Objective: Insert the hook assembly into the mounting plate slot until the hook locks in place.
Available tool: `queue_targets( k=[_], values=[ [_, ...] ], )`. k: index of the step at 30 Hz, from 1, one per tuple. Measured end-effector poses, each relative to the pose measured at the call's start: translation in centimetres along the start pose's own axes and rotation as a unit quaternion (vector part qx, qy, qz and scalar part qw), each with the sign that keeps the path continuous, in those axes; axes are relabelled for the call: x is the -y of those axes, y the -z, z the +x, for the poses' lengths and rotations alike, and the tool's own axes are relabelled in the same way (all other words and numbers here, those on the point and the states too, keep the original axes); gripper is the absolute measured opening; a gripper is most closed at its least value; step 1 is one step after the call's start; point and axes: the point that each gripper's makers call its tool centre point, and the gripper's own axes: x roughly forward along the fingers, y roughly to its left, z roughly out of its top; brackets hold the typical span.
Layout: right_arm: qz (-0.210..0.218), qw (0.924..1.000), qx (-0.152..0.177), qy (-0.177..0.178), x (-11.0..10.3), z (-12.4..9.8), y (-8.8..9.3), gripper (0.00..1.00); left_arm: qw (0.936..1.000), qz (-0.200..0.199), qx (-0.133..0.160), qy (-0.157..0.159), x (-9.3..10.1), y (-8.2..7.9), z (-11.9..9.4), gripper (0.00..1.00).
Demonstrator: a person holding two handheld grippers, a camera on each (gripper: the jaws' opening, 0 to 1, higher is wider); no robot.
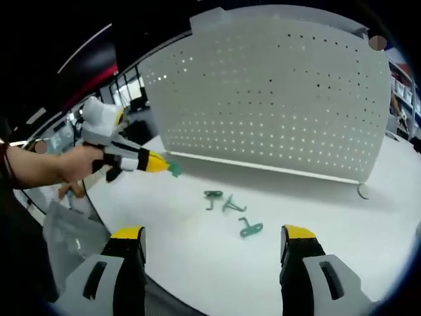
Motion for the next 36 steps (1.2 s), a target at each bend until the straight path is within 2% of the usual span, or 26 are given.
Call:
queue_targets(
  k=[7, 9, 12, 22, 30, 36],
  values=[
    [-0.012, 0.9999, 0.007, -0.009, -0.9, 0.1, -0.9, 0.84, 0.9999, -0.003, 0.011, 0.008, 1.2, -1.6, -2.2, 0.01],
    [-0.017, 0.9997, 0.009, -0.013, -1.3, 0.2, -1.1, 0.84, 0.9993, 0.037, 0.008, 0.007, 1.6, -1.9, -2.8, 0.01],
    [-0.024, 0.9995, 0.012, -0.018, -1.8, 0.4, -1.6, 0.84, 0.9986, 0.052, 0.003, 0.010, 2.7, -2.2, -3.6, 0.01],
    [-0.050, 0.9977, 0.020, -0.042, -4.3, 1.1, -3.0, 0.82, 0.9989, 0.037, -0.006, 0.030, 5.4, -3.1, -5.6, 0.01],
    [-0.080, 0.9938, 0.026, -0.073, -7.4, 1.4, -4.1, 0.72, 0.9976, 0.032, -0.021, 0.057, 7.7, -3.7, -6.7, 0.01],
    [-0.104, 0.9896, 0.030, -0.095, -9.4, 1.4, -4.7, 0.65, 0.9969, 0.031, -0.029, 0.067, 8.4, -3.5, -6.8, 0.01]
  ],
)
